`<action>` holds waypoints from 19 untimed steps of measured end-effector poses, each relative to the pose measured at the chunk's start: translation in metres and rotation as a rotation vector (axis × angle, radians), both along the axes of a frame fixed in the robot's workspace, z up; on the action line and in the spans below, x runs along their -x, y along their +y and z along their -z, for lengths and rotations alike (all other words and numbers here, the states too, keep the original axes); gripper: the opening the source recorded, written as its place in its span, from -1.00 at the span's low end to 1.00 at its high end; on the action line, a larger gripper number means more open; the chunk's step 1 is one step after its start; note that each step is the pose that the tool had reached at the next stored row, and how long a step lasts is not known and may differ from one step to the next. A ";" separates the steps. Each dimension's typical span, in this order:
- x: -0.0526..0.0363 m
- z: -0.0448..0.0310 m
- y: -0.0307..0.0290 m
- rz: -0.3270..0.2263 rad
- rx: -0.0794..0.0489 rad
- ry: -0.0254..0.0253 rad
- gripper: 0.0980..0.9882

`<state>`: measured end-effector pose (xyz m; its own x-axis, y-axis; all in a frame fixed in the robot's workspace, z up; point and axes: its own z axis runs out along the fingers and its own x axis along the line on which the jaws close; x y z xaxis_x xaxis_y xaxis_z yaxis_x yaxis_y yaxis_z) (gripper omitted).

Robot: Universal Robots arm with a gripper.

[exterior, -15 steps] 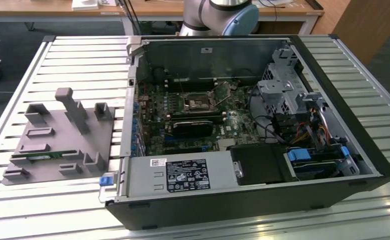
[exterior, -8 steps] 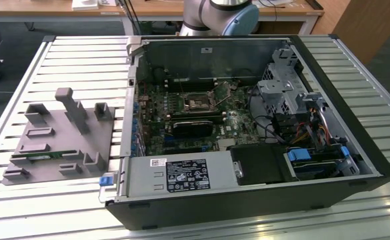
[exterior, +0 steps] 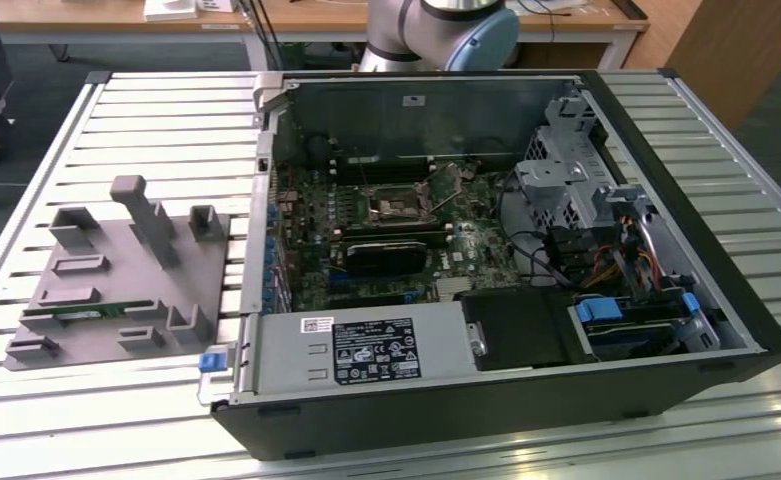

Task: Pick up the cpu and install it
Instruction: 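Pick up the cpu and move it towards the insertion slot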

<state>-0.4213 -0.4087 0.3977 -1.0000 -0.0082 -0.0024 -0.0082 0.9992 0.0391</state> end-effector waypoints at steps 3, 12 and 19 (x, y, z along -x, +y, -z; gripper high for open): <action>-0.0021 0.0000 0.0000 0.000 0.000 0.0000 -0.02; -0.0059 -0.0028 0.0000 0.000 0.000 0.0013 -0.02; -0.0094 -0.0043 0.0000 0.000 0.000 0.0021 -0.02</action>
